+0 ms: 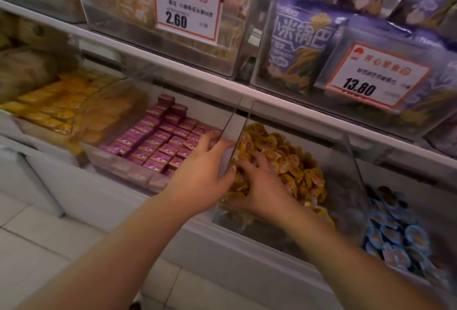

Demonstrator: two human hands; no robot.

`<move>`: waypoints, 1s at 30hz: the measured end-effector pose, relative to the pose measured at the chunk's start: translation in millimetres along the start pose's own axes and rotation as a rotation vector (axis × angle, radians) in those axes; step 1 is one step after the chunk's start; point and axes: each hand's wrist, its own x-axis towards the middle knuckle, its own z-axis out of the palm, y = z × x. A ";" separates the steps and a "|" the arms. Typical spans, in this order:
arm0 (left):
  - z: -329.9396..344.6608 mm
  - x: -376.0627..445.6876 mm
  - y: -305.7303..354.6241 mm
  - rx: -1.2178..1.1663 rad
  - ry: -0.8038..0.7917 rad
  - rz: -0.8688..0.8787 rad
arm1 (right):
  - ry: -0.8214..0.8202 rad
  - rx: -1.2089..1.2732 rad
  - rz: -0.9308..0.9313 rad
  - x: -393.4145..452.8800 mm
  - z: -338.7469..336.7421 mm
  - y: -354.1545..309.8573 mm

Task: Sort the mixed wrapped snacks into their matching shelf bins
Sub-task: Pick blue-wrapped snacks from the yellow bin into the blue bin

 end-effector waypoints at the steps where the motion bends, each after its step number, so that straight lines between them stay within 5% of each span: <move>1: -0.7 -0.3 -1.0 -0.011 -0.006 0.001 | 0.039 -0.002 -0.008 1.9 1.8 2.2; 6: -4.5 -4.0 -6.1 -0.022 -0.042 0.005 | 0.129 0.006 -0.021 12.2 -17.1 50.8; 10: -5.6 -1.6 -6.7 -0.035 -0.054 0.007 | 0.003 -0.095 0.033 8.9 -42.2 79.5; 14: -6.0 2.1 -6.7 -0.028 -0.050 -0.002 | -0.028 -0.305 0.052 -10.6 -60.4 66.3; 17: -5.7 3.4 -5.5 -0.025 -0.054 -0.009 | 0.112 -0.241 -0.142 -28.9 -62.2 22.2; 20: -7.0 2.7 -3.9 -0.034 -0.050 -0.013 | -0.214 0.140 -0.099 -28.4 -36.8 -20.2; 22: -8.0 1.0 -4.1 -0.040 -0.053 -0.014 | -0.415 0.143 -0.015 -22.0 -20.3 -28.3; 30: -8.3 2.4 -3.1 -0.055 -0.079 -0.030 | -0.558 0.032 0.061 -5.4 -23.9 -38.1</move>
